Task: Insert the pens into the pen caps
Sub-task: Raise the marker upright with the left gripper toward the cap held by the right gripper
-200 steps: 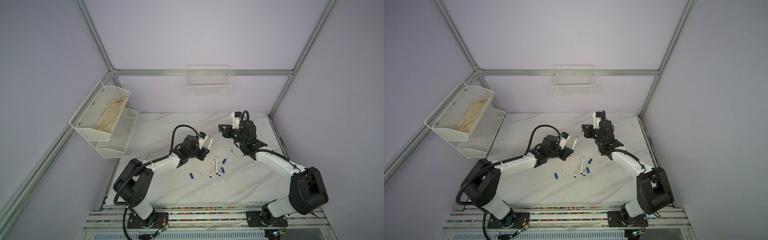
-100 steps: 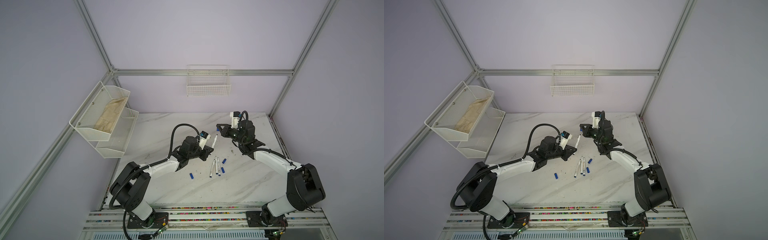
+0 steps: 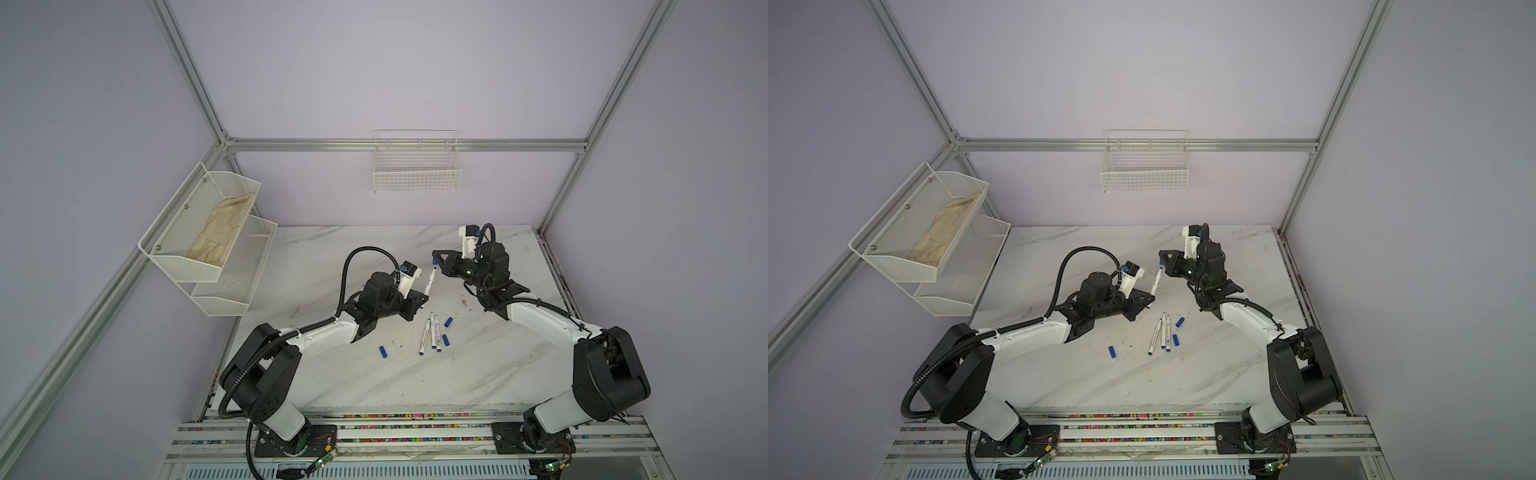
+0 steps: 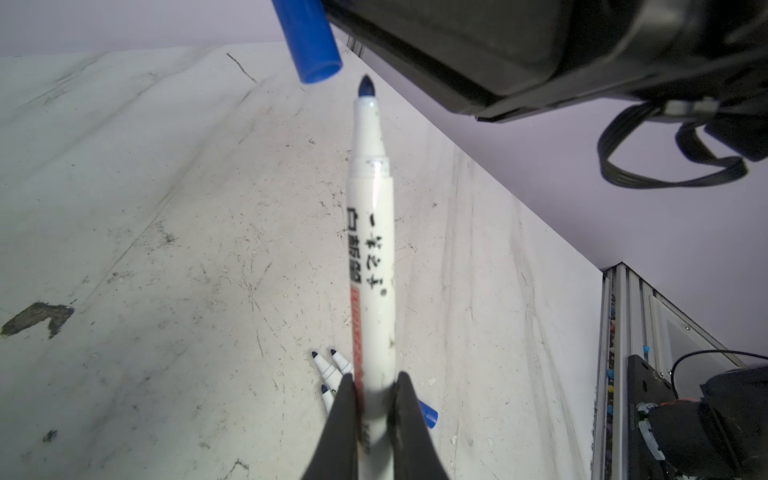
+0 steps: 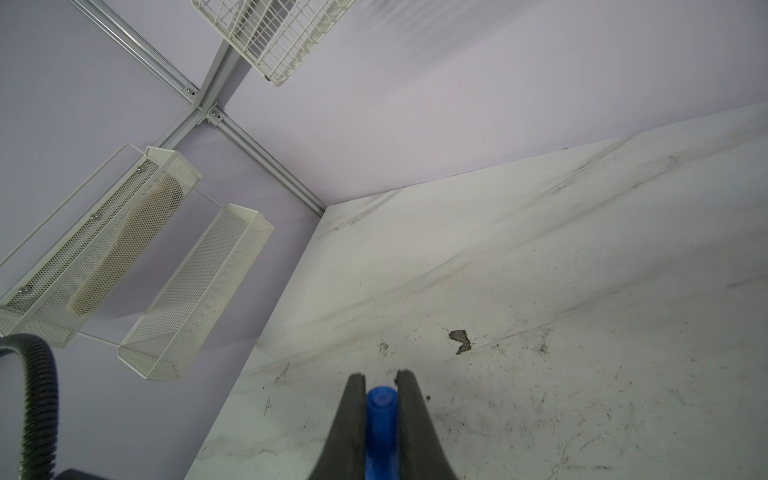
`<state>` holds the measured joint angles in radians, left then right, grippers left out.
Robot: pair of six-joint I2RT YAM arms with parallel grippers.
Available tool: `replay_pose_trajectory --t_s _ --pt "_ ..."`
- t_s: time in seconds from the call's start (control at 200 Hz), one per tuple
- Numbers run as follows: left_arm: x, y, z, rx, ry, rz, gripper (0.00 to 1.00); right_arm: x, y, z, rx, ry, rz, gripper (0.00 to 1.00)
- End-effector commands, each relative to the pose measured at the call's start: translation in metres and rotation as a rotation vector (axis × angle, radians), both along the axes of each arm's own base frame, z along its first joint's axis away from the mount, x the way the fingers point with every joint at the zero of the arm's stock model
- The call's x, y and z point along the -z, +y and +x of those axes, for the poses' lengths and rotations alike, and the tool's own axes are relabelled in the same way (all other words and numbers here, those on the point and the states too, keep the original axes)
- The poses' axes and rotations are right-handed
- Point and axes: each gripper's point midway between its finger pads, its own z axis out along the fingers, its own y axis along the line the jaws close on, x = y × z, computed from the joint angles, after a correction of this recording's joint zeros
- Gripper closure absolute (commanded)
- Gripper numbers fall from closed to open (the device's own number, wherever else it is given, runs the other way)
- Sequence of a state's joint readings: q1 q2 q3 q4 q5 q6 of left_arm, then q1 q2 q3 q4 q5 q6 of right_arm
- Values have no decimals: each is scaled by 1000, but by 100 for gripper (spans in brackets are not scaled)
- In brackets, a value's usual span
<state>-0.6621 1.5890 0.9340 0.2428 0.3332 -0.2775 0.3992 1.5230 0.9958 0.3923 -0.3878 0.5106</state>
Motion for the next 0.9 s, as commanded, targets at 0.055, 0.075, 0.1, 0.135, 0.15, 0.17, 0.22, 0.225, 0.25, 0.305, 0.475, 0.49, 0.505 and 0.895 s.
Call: replay_pose_trajectory --t_s 0.055,0.075,0.1,0.135,0.15,0.17,0.22,0.225,0.25,0.305,0.475,0.49,0.505,0.895 --pt "-3 0 -1 2 -21 -18 100 -15 2 -8 -22 -46 9 100" --pt "-2 0 -1 2 -18 -17 100 -16 2 -8 -23 -47 9 100" --pt "-2 -1 -1 4 -18 -16 100 -16 2 -9 -26 -48 9 100" --pt "0 -1 -1 6 -12 -12 100 -17 2 -9 -28 -51 9 100" --pt "0 -1 -2 7 -12 -10 100 -17 2 -9 -28 -51 8 100" --pt "1 -1 -1 8 -9 -8 100 -18 2 -9 -28 -53 8 100" --pt "3 -2 -2 11 -6 -6 100 -19 2 -10 -29 -55 9 100" --pt "3 -1 -2 10 -5 -6 100 -19 2 -10 -29 -55 10 100" --pt "4 -1 -2 10 -1 -4 100 -20 2 -10 -29 -57 11 100" --pt "6 -1 -2 10 1 -2 100 -21 3 -11 -34 -60 14 100" --pt "8 -2 -1 9 5 2 100 -23 3 -12 -41 -65 15 100" --pt "8 -2 -1 8 4 3 100 -23 3 -12 -42 -64 15 100" --pt "8 -2 -1 8 5 3 100 -22 4 -12 -44 -62 13 100" --pt "3 -3 2 10 -11 3 100 -17 1 -16 -49 -56 -29 100"
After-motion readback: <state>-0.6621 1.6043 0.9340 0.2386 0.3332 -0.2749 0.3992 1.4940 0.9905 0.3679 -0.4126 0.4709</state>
